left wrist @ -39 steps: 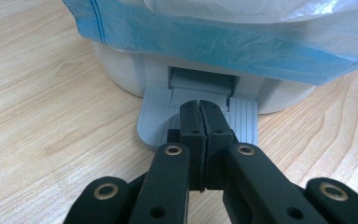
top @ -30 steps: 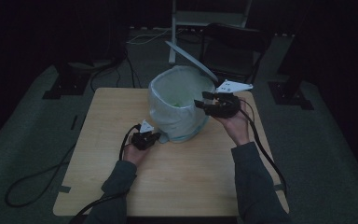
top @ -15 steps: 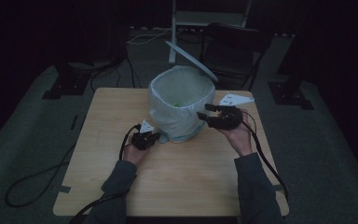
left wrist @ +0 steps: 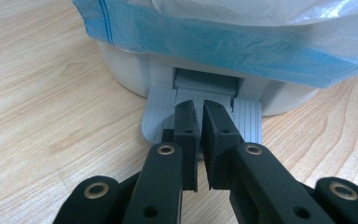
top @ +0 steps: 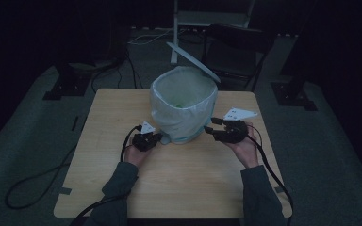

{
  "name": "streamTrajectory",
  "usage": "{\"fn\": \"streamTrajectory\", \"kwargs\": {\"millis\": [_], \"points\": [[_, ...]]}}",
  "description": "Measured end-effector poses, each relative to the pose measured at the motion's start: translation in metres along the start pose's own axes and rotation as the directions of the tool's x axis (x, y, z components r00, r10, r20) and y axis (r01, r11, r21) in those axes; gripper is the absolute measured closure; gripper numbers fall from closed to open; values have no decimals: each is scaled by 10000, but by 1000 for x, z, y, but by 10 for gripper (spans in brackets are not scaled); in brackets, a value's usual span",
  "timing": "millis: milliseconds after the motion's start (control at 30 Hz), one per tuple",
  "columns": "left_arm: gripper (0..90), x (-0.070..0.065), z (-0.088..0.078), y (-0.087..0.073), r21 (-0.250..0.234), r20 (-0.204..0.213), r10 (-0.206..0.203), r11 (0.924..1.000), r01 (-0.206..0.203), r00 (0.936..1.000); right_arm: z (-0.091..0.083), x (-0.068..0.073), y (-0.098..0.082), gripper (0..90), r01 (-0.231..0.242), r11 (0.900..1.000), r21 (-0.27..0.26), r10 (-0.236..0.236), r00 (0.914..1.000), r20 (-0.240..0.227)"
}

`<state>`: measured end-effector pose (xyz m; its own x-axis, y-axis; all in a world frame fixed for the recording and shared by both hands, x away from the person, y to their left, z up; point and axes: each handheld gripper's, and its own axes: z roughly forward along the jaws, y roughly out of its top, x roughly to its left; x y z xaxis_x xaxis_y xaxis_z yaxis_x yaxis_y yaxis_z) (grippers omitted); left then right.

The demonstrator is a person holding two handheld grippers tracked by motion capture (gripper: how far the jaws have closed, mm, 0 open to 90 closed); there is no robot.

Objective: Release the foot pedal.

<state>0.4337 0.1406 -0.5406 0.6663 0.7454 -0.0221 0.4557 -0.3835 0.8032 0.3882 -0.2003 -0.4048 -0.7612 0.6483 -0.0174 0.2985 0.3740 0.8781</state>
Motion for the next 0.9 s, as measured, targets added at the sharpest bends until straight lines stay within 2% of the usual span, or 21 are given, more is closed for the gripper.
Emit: {"fn": "streamTrajectory", "kwargs": {"millis": [233,467,633,767,900], "points": [[833,0,-2,1,17,-103,27,10000,-27,9999,1,-1,-8,486,-113,9999,78,113,9999,19],[760,1,-5,5,112,-126,35,9999,-34,9999,3,-3,-16,480,-245,9994,234,244,9997,37],[711,0,-15,9,-165,-214,32,9999,-35,9998,6,-6,-24,474,-175,9989,433,167,9997,171],[679,1,-21,8,-104,-380,-17,9999,13,9993,12,-11,-36,472,-114,9975,696,101,9998,191],[641,0,-26,2,-70,-393,-61,10000,58,9992,23,-18,-56,469,-326,9936,1083,302,9993,237]]}}
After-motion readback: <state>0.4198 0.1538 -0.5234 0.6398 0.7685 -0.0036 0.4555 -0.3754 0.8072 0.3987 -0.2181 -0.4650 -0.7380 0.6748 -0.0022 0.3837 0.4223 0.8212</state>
